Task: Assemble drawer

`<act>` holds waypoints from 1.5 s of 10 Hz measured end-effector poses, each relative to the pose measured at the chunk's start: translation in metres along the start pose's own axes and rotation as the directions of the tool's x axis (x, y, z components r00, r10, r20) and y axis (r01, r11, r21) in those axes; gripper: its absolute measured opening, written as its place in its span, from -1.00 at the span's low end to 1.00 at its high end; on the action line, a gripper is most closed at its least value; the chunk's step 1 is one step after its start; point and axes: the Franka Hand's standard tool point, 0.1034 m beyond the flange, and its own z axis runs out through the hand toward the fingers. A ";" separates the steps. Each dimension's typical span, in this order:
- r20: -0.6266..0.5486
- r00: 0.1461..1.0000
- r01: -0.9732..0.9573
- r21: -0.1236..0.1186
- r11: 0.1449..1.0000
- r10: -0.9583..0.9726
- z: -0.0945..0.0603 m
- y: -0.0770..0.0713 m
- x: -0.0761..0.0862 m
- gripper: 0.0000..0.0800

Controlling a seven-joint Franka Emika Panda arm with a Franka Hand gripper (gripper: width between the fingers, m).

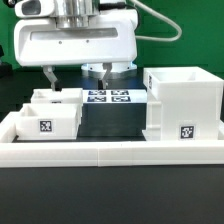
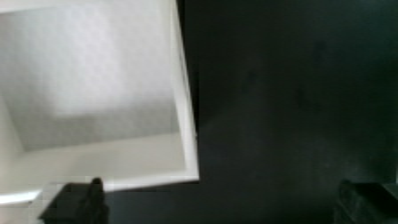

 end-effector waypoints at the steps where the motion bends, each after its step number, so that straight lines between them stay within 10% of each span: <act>1: 0.003 1.000 0.003 -0.001 1.000 -0.003 0.004 0.002 -0.002 0.62; 7: -0.003 1.000 0.028 -0.003 1.000 -0.028 0.007 0.003 -0.004 0.62; 9: 0.022 0.999 0.049 -0.003 0.999 -0.049 0.026 0.008 -0.029 0.62; 15: 0.024 0.997 0.075 -0.039 0.996 -0.074 0.058 0.017 -0.040 0.62</act>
Offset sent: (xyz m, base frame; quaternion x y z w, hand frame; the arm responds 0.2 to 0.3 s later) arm 0.0000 0.0000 0.0000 0.0000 0.0000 0.0000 1.0000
